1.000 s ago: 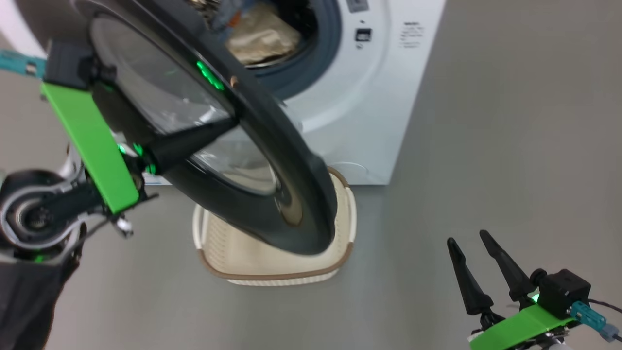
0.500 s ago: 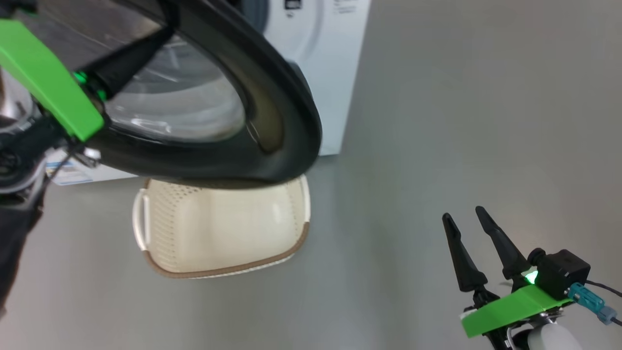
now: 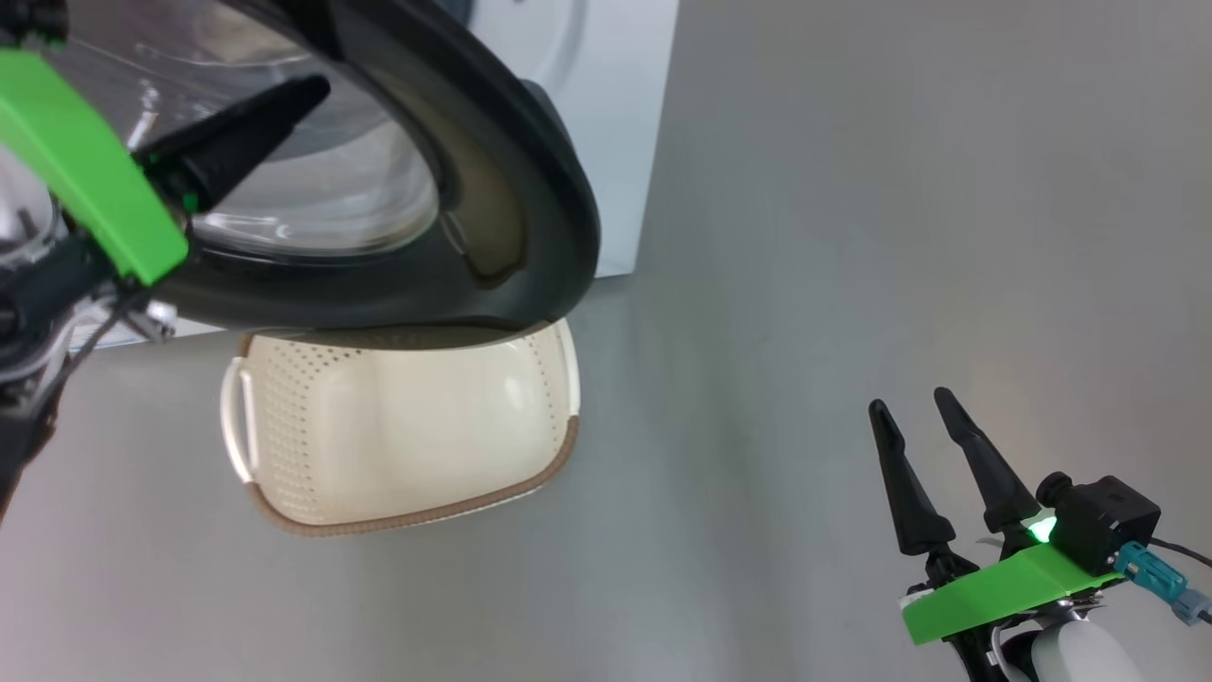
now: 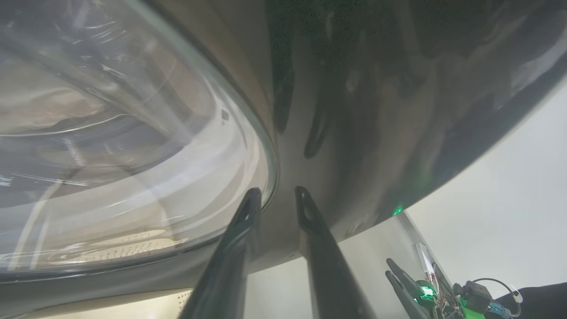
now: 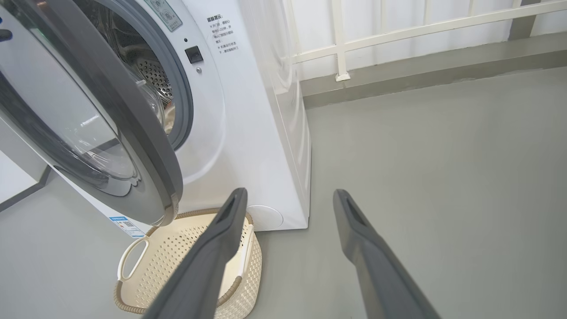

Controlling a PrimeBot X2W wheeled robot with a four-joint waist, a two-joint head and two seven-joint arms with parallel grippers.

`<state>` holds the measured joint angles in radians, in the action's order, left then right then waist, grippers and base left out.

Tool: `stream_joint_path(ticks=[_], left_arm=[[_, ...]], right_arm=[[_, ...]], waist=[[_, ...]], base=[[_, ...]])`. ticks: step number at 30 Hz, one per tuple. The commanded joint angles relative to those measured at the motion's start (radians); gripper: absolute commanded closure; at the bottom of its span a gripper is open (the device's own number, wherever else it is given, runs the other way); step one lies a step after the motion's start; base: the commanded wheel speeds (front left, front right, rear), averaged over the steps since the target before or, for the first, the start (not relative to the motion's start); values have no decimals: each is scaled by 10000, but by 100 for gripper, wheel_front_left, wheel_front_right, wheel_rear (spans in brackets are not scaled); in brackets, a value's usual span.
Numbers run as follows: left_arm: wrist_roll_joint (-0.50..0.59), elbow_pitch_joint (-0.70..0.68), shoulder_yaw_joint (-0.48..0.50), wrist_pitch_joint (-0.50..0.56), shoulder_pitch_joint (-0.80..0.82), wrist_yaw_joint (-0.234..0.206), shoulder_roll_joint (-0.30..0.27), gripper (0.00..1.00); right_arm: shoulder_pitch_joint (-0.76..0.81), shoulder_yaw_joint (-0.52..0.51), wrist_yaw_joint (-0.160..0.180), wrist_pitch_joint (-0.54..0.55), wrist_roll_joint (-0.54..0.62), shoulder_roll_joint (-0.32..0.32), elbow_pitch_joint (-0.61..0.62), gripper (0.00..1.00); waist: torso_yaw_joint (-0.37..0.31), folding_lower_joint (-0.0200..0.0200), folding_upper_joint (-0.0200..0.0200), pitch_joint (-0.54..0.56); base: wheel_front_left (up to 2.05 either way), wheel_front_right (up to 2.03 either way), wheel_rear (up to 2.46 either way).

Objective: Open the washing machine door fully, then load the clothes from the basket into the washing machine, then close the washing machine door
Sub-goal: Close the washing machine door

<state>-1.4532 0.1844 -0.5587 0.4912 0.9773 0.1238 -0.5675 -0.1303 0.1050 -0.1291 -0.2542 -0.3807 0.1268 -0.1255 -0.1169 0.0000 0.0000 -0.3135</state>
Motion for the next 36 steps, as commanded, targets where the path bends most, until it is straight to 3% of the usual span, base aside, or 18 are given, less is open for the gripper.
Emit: stream_joint_path(ticks=[1,2,6,20,36], left_arm=[[-46,-261,301,-137,7,69,-702,57],[-61,-277,251,-258,-122,69,-780,51],[-68,-327,98,-937,-781,69,-1087,0],[-322,217,-248,-4038,-3760,69,-1568,0],[-170,879,-1313,-6419,-5647,69,-1601,0]], right_arm=[[-114,188,-16,-76,62,99,220,0],[-107,185,-16,-76,66,134,209,0],[-41,153,-16,-76,73,324,183,0],[573,-42,-16,-76,24,1036,139,0],[1104,-279,-16,-76,-90,1561,92,0]], waist=[[203,0,0,151],[271,0,0,209],[577,0,0,457],[1472,0,0,1362],[1472,0,0,1742]], base=[[0,0,0],[0,0,0],[0,0,0],[0,0,0],[0,0,0]])
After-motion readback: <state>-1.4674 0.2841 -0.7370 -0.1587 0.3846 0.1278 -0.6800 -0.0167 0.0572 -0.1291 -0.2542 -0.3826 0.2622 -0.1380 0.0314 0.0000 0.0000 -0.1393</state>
